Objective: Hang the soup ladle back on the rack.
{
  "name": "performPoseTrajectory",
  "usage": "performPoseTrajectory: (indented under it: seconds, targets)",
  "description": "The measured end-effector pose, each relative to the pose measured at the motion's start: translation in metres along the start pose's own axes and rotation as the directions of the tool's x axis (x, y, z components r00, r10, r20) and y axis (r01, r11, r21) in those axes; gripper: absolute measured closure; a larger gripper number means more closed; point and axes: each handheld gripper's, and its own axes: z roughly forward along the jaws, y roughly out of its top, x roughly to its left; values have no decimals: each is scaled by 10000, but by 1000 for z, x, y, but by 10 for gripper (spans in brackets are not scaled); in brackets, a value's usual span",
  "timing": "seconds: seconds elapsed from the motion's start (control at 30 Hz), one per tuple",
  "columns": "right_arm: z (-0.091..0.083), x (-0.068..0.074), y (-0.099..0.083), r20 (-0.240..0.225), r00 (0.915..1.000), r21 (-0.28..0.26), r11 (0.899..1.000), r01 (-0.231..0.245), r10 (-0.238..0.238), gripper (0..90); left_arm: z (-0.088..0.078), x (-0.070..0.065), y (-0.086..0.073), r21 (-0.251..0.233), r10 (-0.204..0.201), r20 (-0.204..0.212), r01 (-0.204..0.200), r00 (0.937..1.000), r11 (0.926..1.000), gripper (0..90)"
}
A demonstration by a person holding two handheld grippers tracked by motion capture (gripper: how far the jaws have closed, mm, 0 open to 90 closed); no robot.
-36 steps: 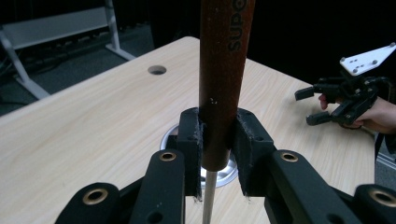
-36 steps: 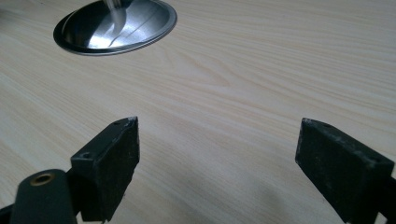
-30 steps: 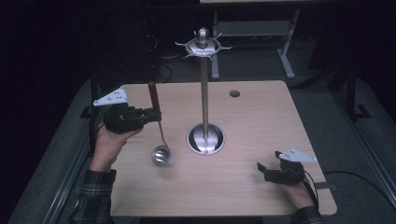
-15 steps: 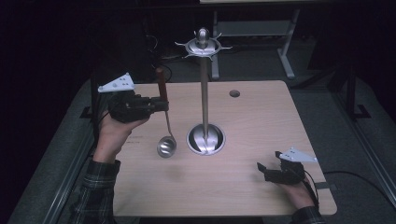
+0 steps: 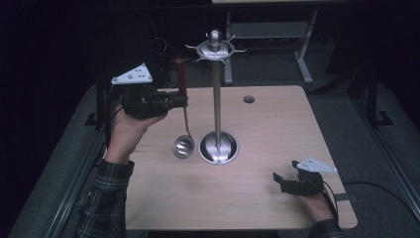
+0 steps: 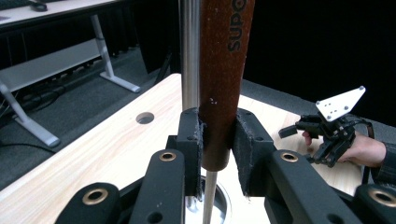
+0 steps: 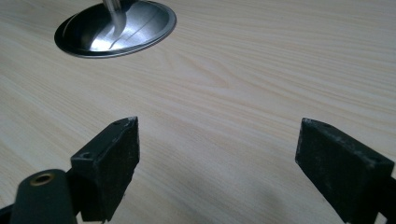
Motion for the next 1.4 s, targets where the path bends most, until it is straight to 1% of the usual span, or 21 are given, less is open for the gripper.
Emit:
performPoseTrajectory:
  seconds: [0.17,0.43,0.63,0.83,0.9,0.97,1.13,1.4]
  targets:
    - [-1,-1,0,12,10000,-34,10000,17,-17,135,6,0,6,49,52,53,-52,10000,10000,733]
    - [-1,-1,0,17,10000,-42,10000,40,-40,135,15,0,10,53,86,155,-87,9998,9999,733]
    - [-2,-2,0,27,10000,-68,10000,0,0,135,18,0,11,59,71,188,-73,9998,10000,733]
    - [-2,-2,0,28,10000,-94,10000,25,-25,135,18,-4,11,25,125,228,-126,9997,9999,733]
    - [-1,-2,0,27,10000,-63,10000,6,-6,135,19,-4,11,25,117,222,-117,9997,9999,732]
    - [-2,-2,0,23,10000,-83,10000,18,-18,134,19,-3,13,42,227,207,-227,9995,9997,733]
    - [-2,-2,0,40,10000,-75,10000,6,-5,134,21,-1,17,17,233,256,-234,9994,9997,733]
    - [-3,-3,0,40,10000,-122,9999,-25,25,135,30,1,20,68,138,286,-140,9995,9999,733]
